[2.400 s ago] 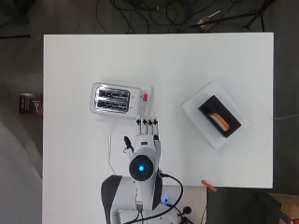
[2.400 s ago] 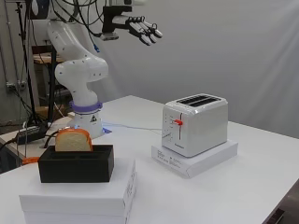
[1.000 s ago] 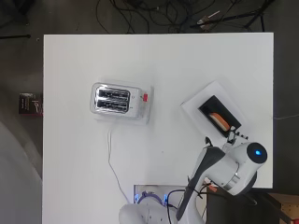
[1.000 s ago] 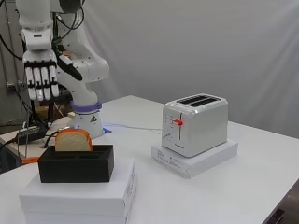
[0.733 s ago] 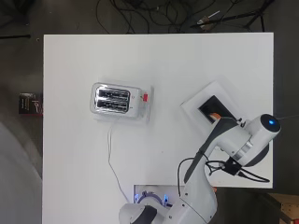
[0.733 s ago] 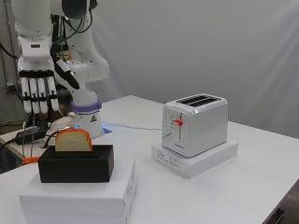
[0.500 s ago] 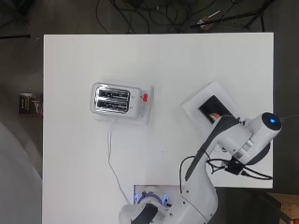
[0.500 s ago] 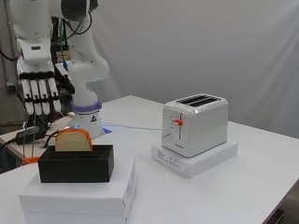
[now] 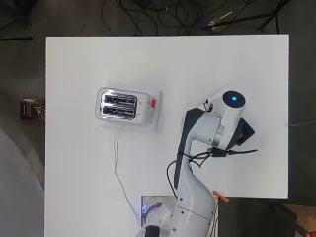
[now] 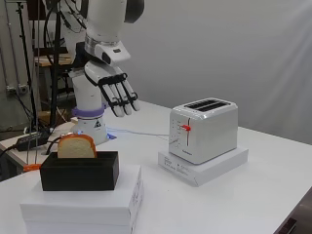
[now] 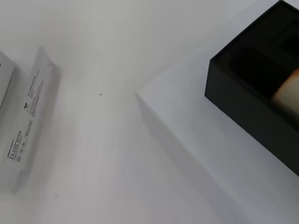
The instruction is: Teleoperate dual arm-hand system to toast a bread
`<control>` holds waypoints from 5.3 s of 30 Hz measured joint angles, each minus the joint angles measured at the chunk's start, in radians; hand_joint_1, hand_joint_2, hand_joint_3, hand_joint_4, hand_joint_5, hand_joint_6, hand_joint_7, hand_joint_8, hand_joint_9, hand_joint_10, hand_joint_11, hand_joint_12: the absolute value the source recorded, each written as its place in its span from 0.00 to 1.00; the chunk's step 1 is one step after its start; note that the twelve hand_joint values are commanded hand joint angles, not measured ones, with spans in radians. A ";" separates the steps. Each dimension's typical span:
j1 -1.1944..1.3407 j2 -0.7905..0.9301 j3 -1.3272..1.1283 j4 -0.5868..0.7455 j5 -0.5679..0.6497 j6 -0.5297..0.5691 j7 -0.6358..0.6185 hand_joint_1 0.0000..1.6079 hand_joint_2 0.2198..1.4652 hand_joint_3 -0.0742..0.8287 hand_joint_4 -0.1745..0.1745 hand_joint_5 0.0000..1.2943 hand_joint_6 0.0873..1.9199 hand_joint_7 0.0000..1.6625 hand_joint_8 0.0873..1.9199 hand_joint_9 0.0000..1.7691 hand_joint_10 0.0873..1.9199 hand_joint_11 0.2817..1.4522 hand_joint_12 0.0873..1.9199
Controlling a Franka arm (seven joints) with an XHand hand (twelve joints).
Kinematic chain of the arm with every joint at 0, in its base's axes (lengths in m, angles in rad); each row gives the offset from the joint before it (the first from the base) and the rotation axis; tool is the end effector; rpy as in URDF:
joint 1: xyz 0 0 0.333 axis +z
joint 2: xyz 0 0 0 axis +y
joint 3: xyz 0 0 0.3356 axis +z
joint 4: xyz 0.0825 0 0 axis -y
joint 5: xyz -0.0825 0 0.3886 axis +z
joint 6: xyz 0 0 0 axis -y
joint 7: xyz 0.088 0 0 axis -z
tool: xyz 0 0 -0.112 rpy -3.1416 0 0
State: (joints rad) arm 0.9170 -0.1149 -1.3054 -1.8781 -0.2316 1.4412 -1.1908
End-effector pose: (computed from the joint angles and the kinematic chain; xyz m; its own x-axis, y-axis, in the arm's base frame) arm 0.4508 -0.2348 0.5053 0.6111 0.7511 -0.2496 0.6785 -0.6595 -0.3236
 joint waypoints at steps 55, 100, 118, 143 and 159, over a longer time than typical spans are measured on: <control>0.142 -0.497 -0.182 -0.038 -0.299 -0.034 0.247 0.77 0.75 0.08 0.00 0.57 0.59 0.65 0.49 0.84 0.00 0.31 0.36; 1.261 -0.127 -0.411 0.611 -0.030 -0.325 -0.095 0.78 0.73 0.08 0.02 0.62 0.57 0.67 0.45 0.83 0.00 0.33 0.31; -0.173 0.554 0.491 0.644 0.411 -0.414 -0.228 0.76 0.76 0.08 0.14 0.59 0.60 0.63 0.51 0.66 0.29 0.36 0.19; -0.348 0.589 0.919 0.667 0.271 -0.489 -0.158 0.74 0.80 0.08 0.20 0.52 0.66 0.56 0.62 0.68 0.28 0.35 0.33; -0.434 0.539 1.066 0.562 0.084 -0.433 -0.278 0.00 0.58 0.11 0.53 0.19 0.00 0.16 0.00 0.19 0.00 0.10 0.00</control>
State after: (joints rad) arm 0.4829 0.4241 -0.2397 -1.3158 -0.1478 1.0082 -1.4693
